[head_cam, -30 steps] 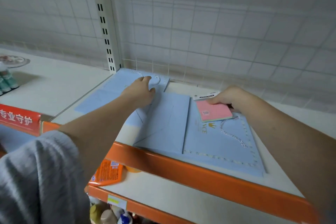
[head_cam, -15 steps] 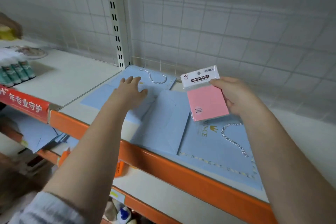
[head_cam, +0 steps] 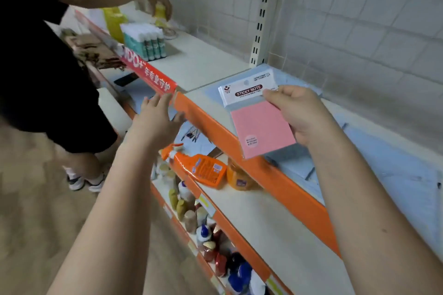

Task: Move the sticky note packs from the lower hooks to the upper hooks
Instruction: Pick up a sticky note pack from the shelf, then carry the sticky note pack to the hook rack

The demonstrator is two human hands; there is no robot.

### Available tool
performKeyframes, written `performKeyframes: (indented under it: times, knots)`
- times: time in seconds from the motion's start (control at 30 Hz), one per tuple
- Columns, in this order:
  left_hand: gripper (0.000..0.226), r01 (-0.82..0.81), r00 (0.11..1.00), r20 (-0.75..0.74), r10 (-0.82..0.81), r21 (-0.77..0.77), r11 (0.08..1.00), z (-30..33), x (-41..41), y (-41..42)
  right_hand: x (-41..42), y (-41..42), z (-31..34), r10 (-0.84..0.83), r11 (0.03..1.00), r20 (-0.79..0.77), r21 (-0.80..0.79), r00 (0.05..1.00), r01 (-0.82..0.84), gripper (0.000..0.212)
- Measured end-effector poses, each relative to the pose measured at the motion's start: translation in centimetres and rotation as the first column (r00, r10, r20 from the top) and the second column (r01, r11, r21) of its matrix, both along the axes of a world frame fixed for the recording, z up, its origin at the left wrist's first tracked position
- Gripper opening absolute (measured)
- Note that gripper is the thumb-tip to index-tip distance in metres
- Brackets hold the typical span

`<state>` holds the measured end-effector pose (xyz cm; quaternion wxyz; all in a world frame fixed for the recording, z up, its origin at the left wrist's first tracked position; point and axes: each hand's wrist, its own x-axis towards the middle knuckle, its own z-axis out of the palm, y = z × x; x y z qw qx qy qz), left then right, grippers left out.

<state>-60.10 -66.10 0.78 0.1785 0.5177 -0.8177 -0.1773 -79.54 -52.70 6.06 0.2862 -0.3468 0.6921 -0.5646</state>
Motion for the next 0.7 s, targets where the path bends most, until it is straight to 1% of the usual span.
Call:
performKeyframes:
  times: [0.07, 0.17, 0.27, 0.33, 0.4, 0.53, 0.6, 0.7]
  knots:
    - [0.060, -0.086, 0.996, 0.019, 0.085, 0.026, 0.996, -0.6, 4.1, 0.0, 3.5, -2.1, -1.0, 0.086, 0.996, -0.016, 0.008, 0.996, -0.086, 0.028]
    - [0.060, -0.220, 0.976, 0.025, 0.218, 0.068, 0.973, -1.8, 10.8, 0.1, 9.4, -5.3, -3.0, 0.218, 0.975, -0.009, 0.042, 0.976, -0.218, 0.024]
    - [0.060, -0.367, 0.930, 0.034, 0.365, 0.101, 0.925, -3.5, 18.2, 0.5, 15.7, -8.3, -5.4, 0.378, 0.923, -0.013, 0.087, 0.926, -0.376, 0.024]
    - [0.060, -0.463, 0.886, 0.058, 0.460, 0.116, 0.879, -4.7, 23.3, 1.1, 20.0, -9.9, -6.8, 0.478, 0.874, -0.013, 0.109, 0.878, -0.474, 0.028]
    - [0.060, -0.569, 0.822, 0.087, 0.563, 0.140, 0.810, -5.5, 28.5, 2.4, 23.9, -11.4, -7.9, 0.568, 0.814, 0.012, 0.137, 0.823, -0.564, 0.032]
    - [0.062, -0.757, 0.653, 0.136, 0.745, 0.149, 0.637, -6.3, 37.8, 6.0, 31.3, -13.4, -9.0, 0.716, 0.685, 0.026, 0.165, 0.698, -0.709, 0.032]
    - [0.063, -0.821, 0.569, 0.134, 0.811, 0.142, 0.553, -6.4, 41.3, 8.2, 34.7, -13.8, -8.8, 0.777, 0.621, 0.012, 0.152, 0.629, -0.769, 0.033]
    - [0.062, -0.893, 0.445, 0.135, 0.885, 0.142, 0.427, -6.6, 44.8, 11.7, 39.4, -14.1, -8.4, 0.865, 0.499, -0.034, 0.152, 0.500, -0.853, 0.032]
